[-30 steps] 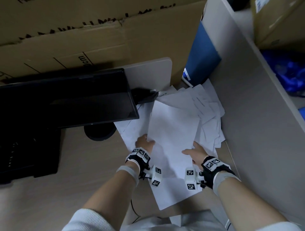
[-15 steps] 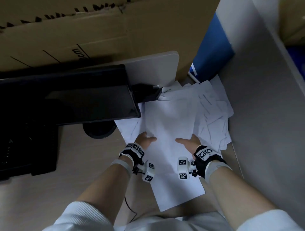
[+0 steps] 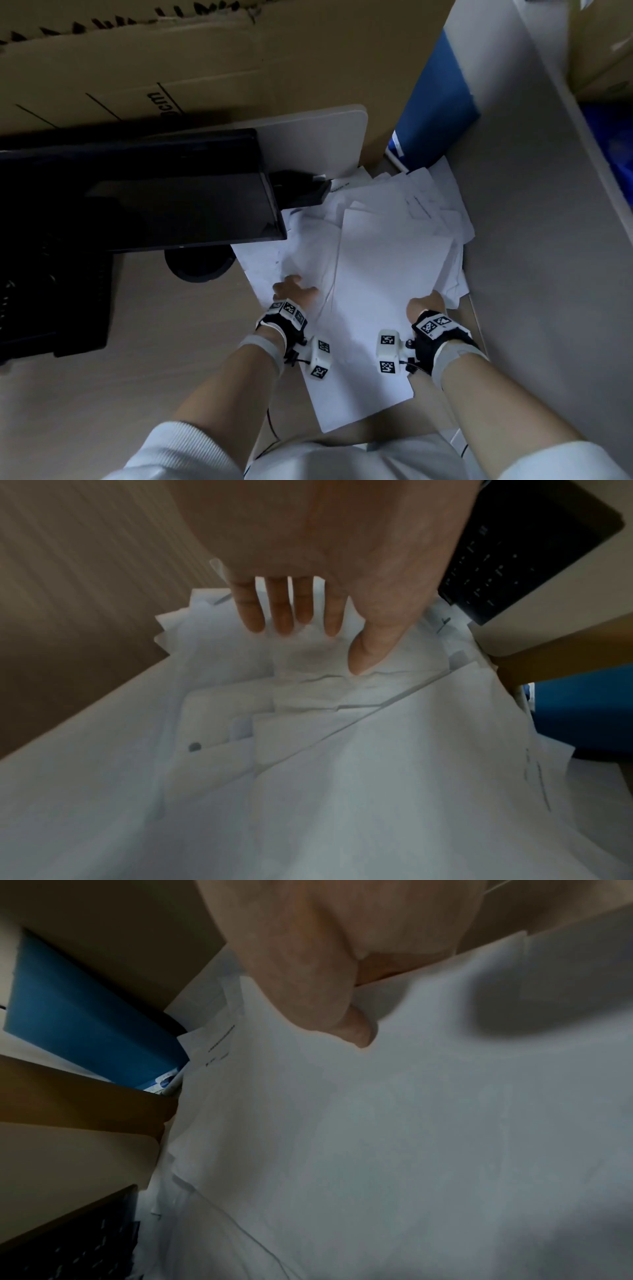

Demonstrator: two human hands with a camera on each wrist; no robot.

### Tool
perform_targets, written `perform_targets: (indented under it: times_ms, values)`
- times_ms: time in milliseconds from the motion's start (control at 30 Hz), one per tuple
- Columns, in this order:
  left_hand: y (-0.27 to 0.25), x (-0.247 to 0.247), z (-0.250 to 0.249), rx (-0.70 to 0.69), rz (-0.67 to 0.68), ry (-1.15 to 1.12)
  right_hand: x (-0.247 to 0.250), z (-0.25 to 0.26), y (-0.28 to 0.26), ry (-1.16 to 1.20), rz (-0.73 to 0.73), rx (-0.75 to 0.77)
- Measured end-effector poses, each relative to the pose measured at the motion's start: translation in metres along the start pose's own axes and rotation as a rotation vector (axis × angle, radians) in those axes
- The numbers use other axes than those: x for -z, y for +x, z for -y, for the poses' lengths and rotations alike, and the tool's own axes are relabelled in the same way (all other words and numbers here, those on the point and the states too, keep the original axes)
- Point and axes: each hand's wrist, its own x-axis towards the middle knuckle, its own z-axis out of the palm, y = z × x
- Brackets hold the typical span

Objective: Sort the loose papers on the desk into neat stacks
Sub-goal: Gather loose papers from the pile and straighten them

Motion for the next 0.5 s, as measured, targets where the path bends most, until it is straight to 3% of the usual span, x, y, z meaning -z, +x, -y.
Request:
perform_targets:
  times_ms: [67, 167, 267, 367, 500]
  values:
    - [-0.001, -0.003, -0.002, -0.075, 0.108, -0.037, -0.001, -0.004, -0.002, 0.028, -0.025, 0.06]
    - [-0.005, -0.01, 0.001, -0.088, 0.17, -0.055, -0.004, -0.004, -0.002, 0.081, 0.02, 0.001]
    - [-0.004, -0.013, 0.01, 0.004, 0.139, -0.051, -0.003, -0.002, -0.007, 0.018, 0.01, 0.062]
    - [-0.006, -0.006, 0.026, 0.22, 0.008, -0.175, -0.003, 0.006, -0.01, -0.076, 0.006, 0.189]
    - [-0.01, 0.0, 0.042, 0.298, 0.126, -0.497, -0.017, 0.033, -0.015, -0.362, 0.117, 0.383]
